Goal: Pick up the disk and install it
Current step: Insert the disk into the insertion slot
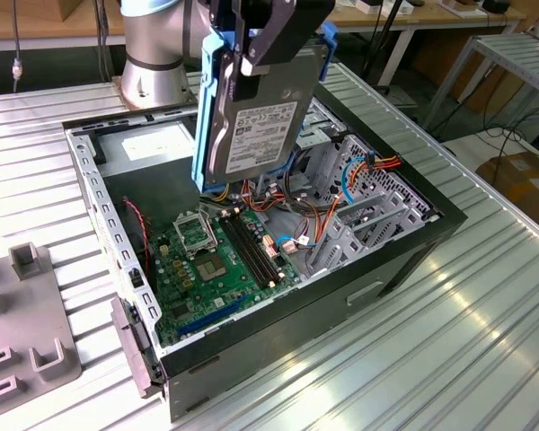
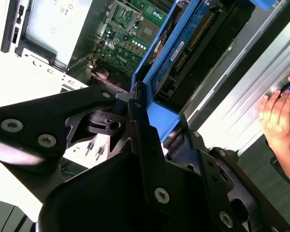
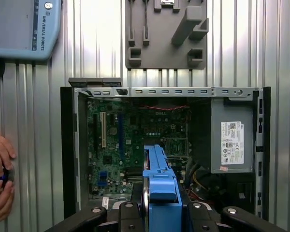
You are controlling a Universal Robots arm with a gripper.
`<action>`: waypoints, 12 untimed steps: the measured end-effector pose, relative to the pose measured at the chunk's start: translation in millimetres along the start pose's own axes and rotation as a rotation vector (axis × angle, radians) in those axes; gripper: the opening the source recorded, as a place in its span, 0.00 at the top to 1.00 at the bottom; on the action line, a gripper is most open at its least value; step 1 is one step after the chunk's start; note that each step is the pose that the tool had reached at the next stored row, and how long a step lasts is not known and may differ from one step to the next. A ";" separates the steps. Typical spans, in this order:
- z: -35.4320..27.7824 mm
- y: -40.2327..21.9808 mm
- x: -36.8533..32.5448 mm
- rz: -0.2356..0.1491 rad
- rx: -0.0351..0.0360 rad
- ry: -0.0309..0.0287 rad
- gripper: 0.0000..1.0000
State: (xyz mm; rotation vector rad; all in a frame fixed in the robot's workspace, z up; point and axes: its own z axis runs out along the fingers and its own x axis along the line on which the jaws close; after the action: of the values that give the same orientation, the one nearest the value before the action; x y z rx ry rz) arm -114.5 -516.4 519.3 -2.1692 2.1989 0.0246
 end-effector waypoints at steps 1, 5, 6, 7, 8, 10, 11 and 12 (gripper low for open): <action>-0.1 0.0 1.7 0.000 0.0001 0.0000 0.63; -0.3 -0.2 8.6 0.000 0.0001 -0.0001 0.63; -0.4 -0.3 9.8 0.000 0.0000 0.0000 0.63; -0.4 -0.7 10.7 0.000 0.0000 0.0000 0.63; -0.3 -1.7 11.2 0.000 0.0001 -0.0002 0.63; -0.2 -5.7 11.9 0.000 0.0001 -0.0001 0.63; -0.1 -8.4 12.2 0.000 0.0000 0.0000 0.63; 0.3 -13.3 12.8 0.000 0.0001 -0.0002 0.63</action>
State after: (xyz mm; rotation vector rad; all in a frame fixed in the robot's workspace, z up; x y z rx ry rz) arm -101.3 -529.3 518.7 -2.1691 2.1989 0.0247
